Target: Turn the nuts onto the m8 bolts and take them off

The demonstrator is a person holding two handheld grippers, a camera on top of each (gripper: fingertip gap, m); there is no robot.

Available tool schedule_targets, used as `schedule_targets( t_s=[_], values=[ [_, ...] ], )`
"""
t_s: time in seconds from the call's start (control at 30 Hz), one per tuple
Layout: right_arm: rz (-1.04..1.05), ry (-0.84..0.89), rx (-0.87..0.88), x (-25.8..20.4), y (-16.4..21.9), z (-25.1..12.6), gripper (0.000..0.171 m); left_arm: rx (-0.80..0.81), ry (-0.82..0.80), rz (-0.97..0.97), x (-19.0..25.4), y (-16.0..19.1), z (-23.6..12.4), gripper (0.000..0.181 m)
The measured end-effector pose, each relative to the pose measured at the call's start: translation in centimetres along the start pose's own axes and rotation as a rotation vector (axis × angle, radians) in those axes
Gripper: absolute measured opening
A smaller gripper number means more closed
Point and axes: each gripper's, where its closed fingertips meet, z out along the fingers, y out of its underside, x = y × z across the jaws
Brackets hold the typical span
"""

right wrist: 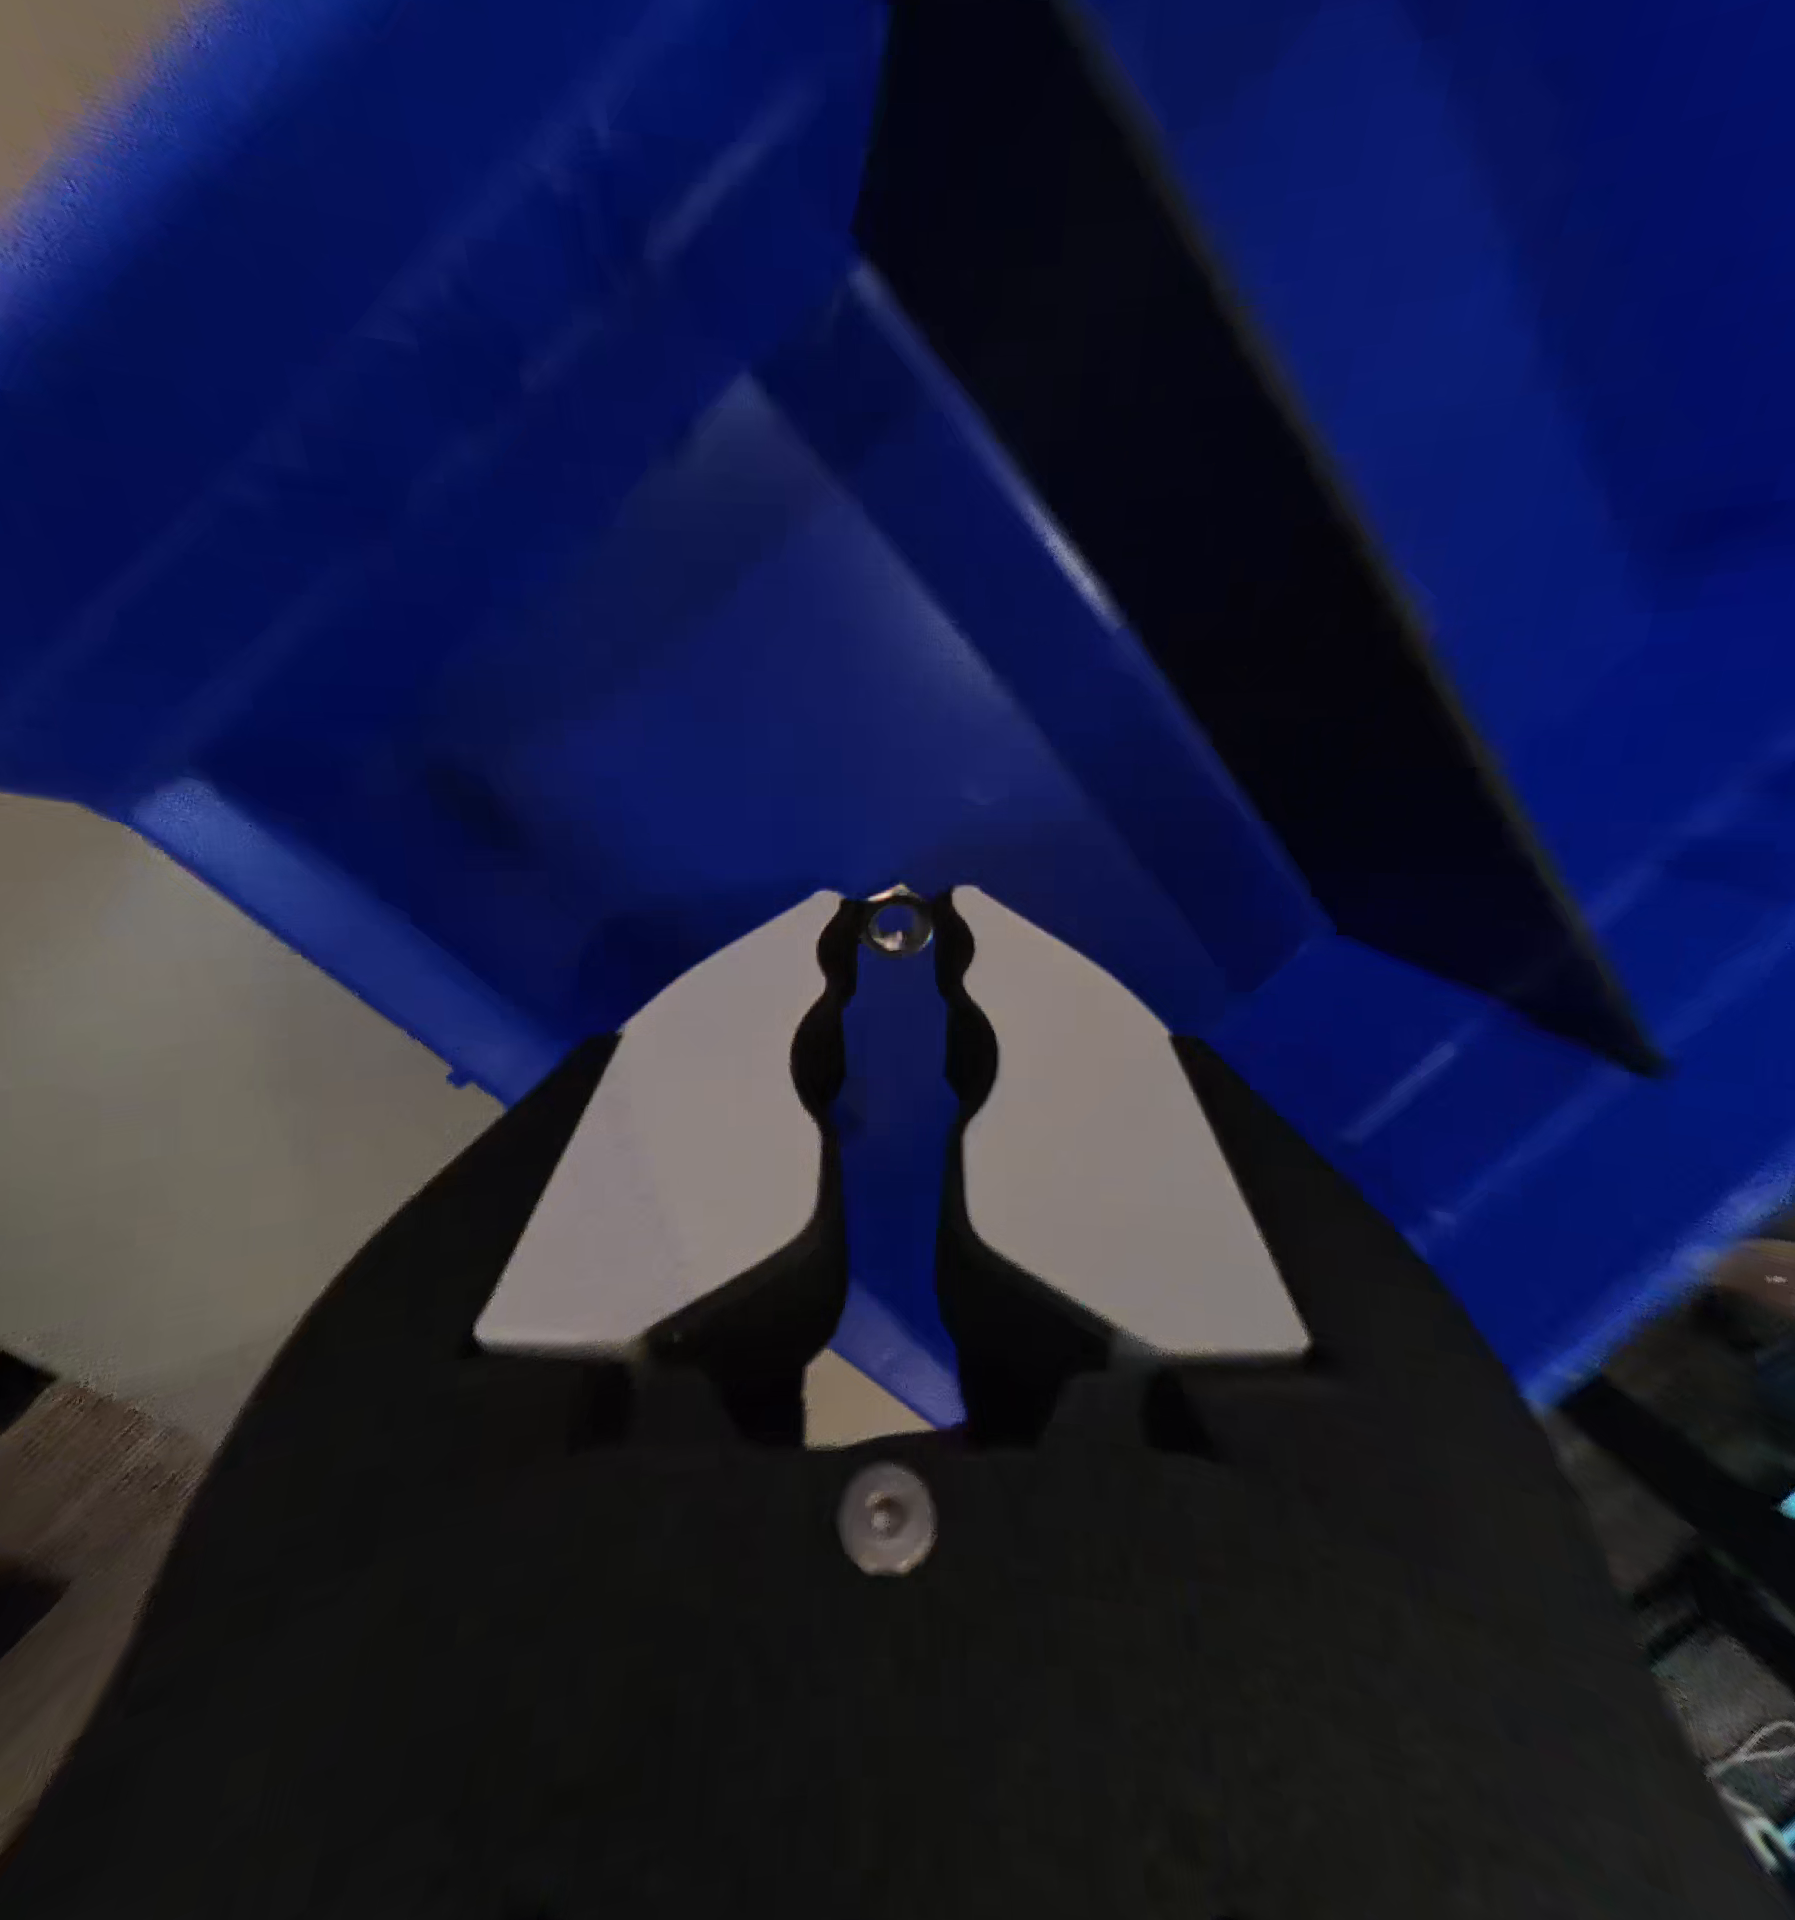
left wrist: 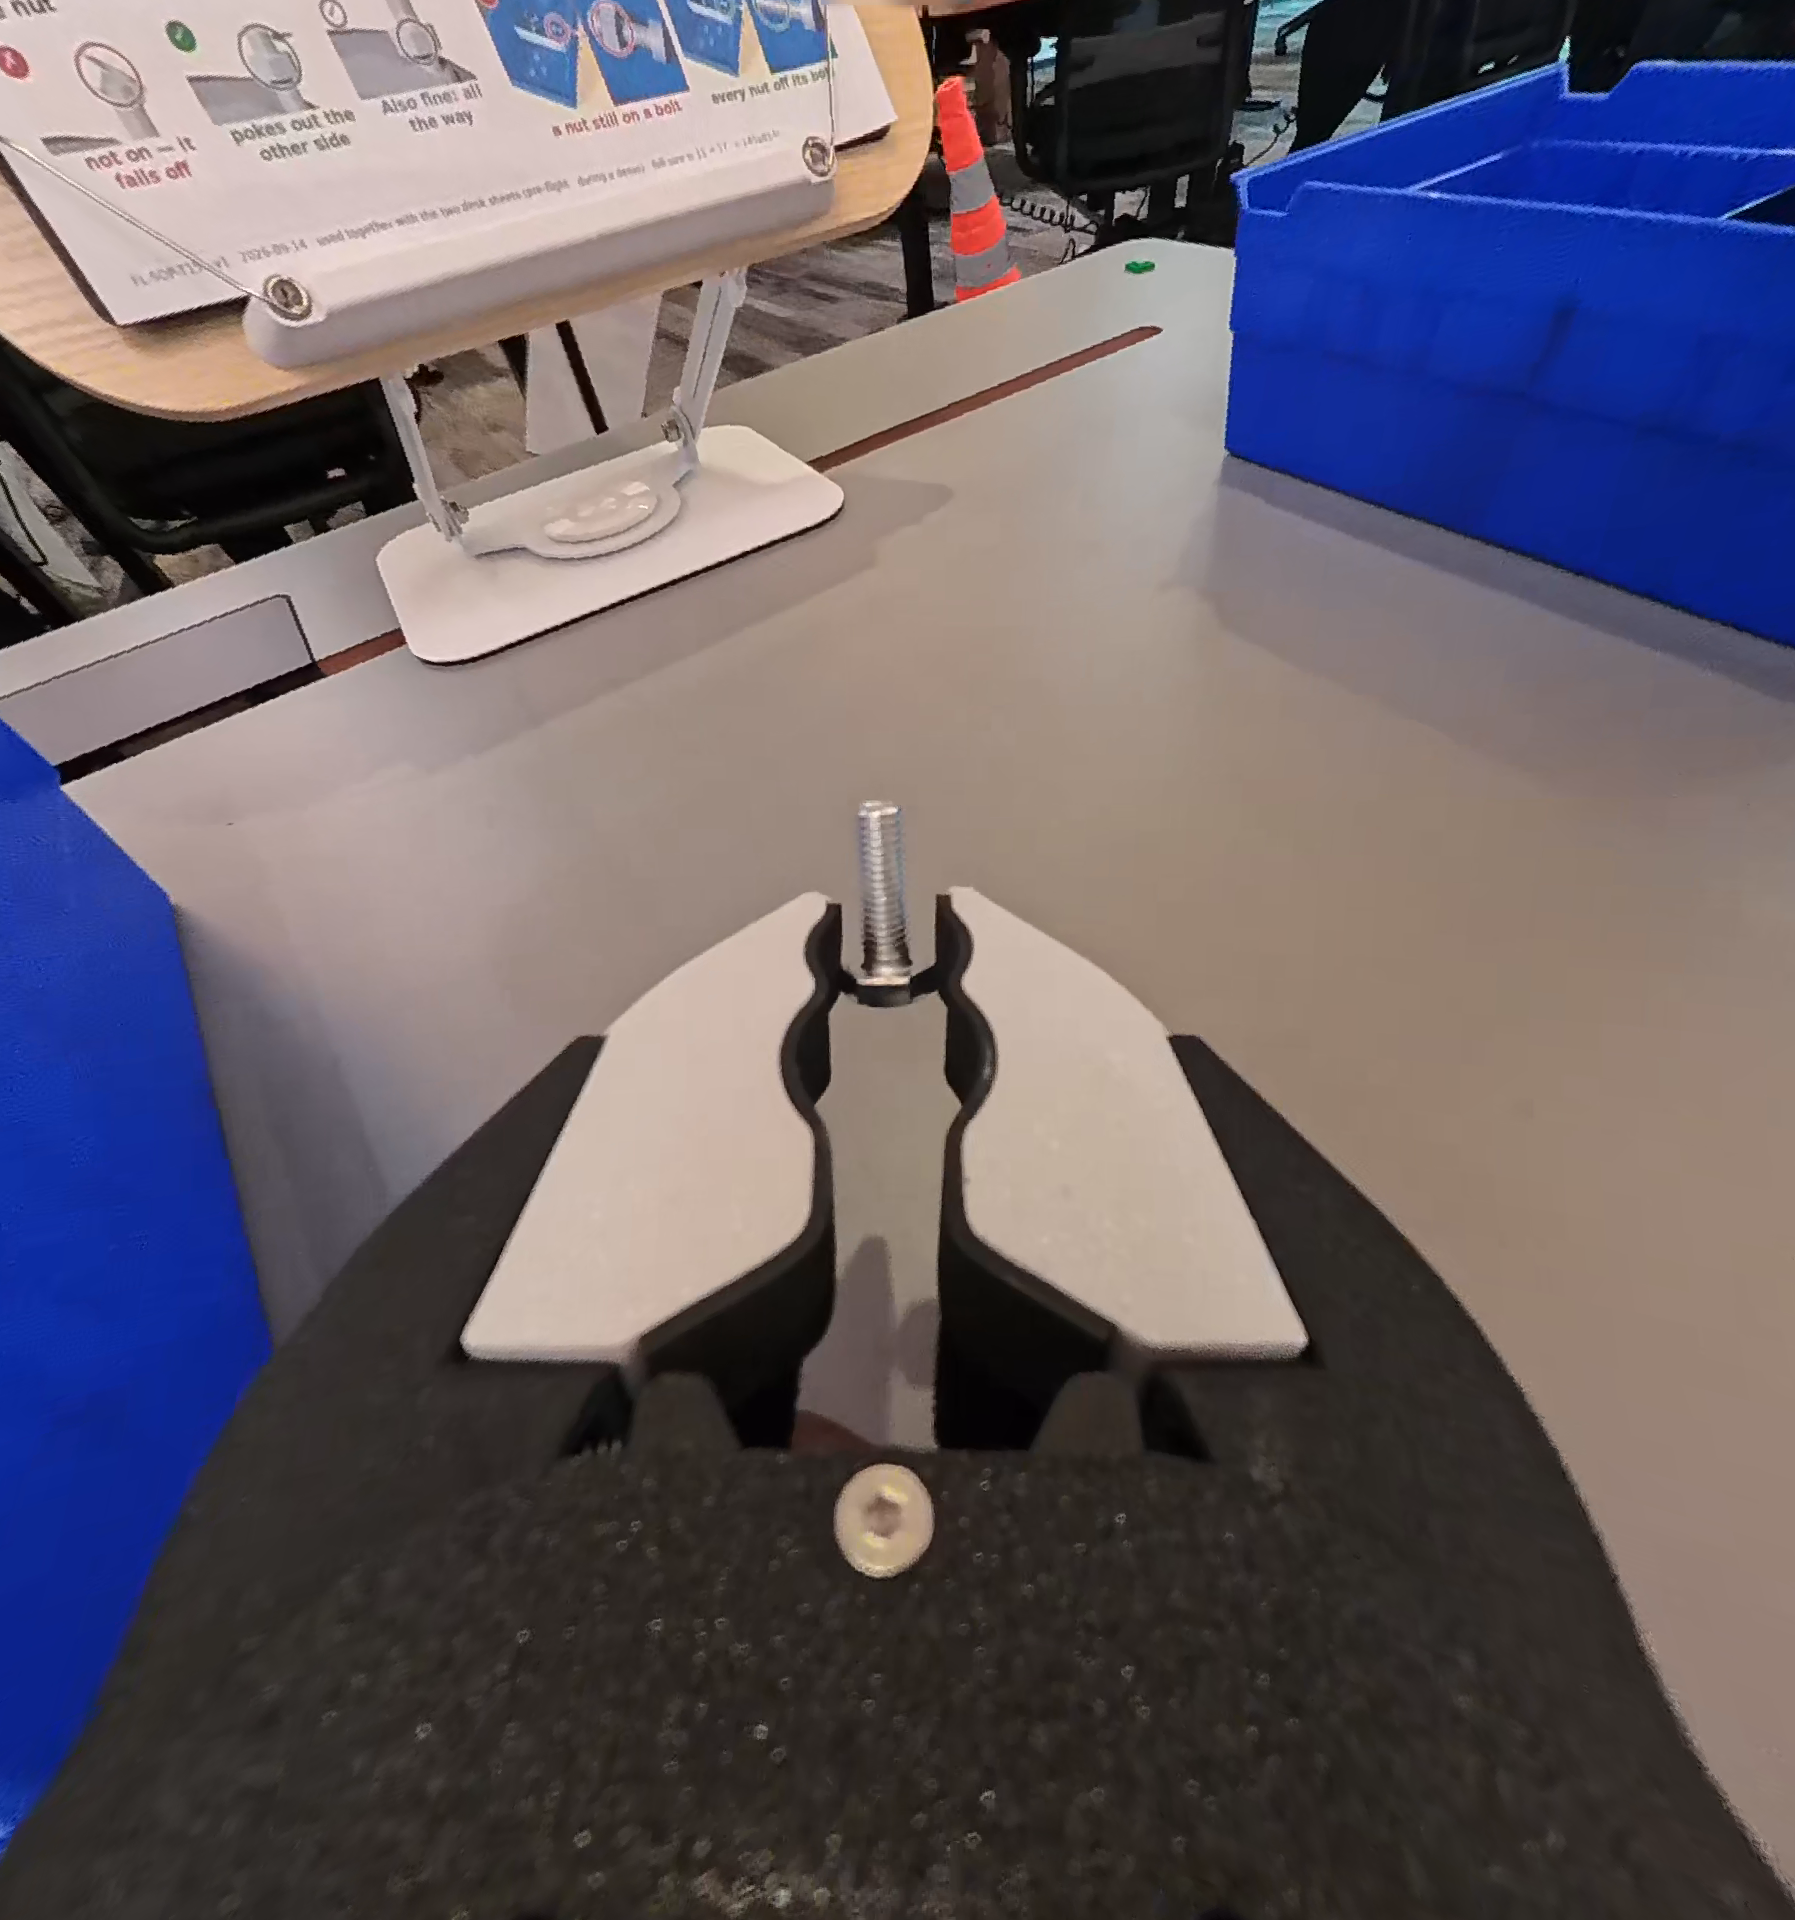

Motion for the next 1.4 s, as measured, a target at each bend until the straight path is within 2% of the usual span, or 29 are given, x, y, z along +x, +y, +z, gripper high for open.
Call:
schedule_targets(
  t_s=[0.17, 0.3, 0.4, 0.43, 0.47, 0.53, 0.67, 0.7, 0.77, 0.87, 0.97, 1.07, 1.4],
  values=[
    [0.014, -0.068, -0.121, 0.4, 1.1, 3.4, 0.015, -0.007, -0.009, 0.011, -0.3, 0.2, 0.0, 0.017],
    [0.04, -0.096, -0.106, -0.1, 0.8, 3.5, 0.015, -0.012, 0.007, -0.014, -0.4, 0.3, 0.0, 0.017],
    [0.051, -0.053, -0.078, 0.2, 0.7, 3.3, 0.015, -0.005, 0.027, -0.042, -0.4, 0.2, -0.1, 0.017],
    [0.067, -0.023, -0.049, 0.4, 0.5, 2.9, 0.023, -0.001, 0.032, -0.045, -0.4, 0.1, -0.1, 0.017],
    [0.085, 0.018, -0.008, 0.5, 0.1, 2.1, 0.023, 0.004, 0.039, -0.048, -0.3, 0.0, -0.2, 0.017],
    [0.108, 0.141, 0.11, 0.2, -1.4, -0.6, 0.039, 0.013, 0.061, -0.054, -0.2, -0.1, -0.3, 0.017],
    [0.192, 0.471, 0.48, -2.4, -6.5, -8.5, 0.04, 0.033, 0.072, -0.082, -0.5, -0.4, -0.4, 0.017],
    [0.222, 0.489, 0.611, -4.2, -8.3, -10.0, 0.038, 0.043, 0.074, -0.088, -0.6, -0.5, -0.5, 0.017],
    [0.254, 0.406, 0.836, -9.0, -12.0, -11.1, 0.041, 0.058, 0.071, -0.094, -0.7, -0.7, -0.6, 0.017],
    [0.263, 0.227, 1.066, -16.4, -16.6, -9.4, 0.036, 0.061, 0.077, -0.104, -0.8, -0.8, -0.7, 0.017],
    [0.238, 0.174, 1.073, -20.2, -18.4, -5.5, 0.037, 0.061, 0.077, -0.103, -0.8, -0.7, -0.7, 0.017],
    [0.223, 0.163, 1.045, -20.9, -19.0, -3.5, 0.038, 0.066, 0.086, -0.105, -0.8, -0.8, -0.7, 0.017],
    [0.266, 0.127, 1.046, -19.8, -19.0, -3.3, 0.036, 0.065, 0.094, -0.098, -0.7, -0.7, -0.7, 0.017]
  ],
)
